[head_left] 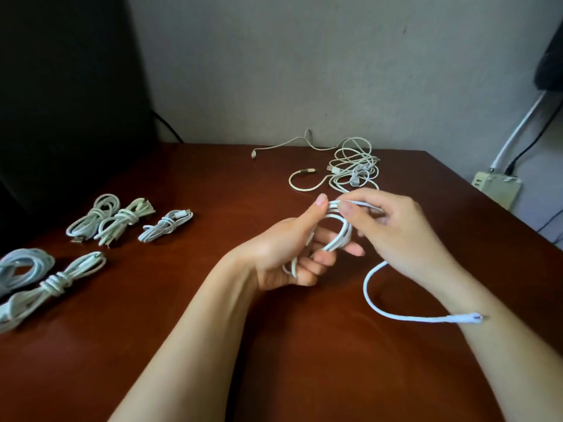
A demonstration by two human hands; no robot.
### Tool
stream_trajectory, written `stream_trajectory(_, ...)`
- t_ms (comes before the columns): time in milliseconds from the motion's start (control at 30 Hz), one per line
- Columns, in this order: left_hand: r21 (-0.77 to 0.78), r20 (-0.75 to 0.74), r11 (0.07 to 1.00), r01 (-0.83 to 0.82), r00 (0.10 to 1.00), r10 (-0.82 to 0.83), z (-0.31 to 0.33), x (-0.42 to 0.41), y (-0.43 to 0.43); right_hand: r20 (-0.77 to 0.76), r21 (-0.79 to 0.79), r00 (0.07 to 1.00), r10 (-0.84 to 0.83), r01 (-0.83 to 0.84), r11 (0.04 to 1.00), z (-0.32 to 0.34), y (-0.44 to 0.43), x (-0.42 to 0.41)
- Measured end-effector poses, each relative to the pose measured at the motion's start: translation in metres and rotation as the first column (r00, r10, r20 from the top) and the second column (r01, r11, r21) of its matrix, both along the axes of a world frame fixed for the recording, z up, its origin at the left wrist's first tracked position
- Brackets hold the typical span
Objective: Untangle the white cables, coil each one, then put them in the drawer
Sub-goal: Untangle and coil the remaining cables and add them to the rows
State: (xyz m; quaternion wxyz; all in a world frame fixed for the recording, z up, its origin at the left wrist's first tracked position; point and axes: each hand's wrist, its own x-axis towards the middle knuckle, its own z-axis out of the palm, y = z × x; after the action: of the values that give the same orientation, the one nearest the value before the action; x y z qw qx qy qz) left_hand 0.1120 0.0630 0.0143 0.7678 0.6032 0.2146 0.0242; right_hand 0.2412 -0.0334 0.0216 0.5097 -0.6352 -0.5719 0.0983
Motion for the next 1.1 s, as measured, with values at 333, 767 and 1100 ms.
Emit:
stream_trajectory(333,-0.152,0.051,0.977,0.152,0.988,-0.146,-0.003,0.002,-0.003,-0.221,-0.077,0.962,0.161,-0.182,0.98,0.01,-0.004,0.001)
stream_trajectory(767,-0.013,-0.072,0.991,0.133,0.988,-0.134,-0.003,-0.003,-0.005,0.089,-0.058,0.991,0.097,-0.092,0.994,0.01,-0.009,0.006)
stream_trajectory(1100,0.31,-0.165,0.929,0.202,0.974,-0.157,-0.001,-0.005,-0.009,0.226,0.156,0.974,0.033,-0.07,0.985,0.013,-0.009,0.011)
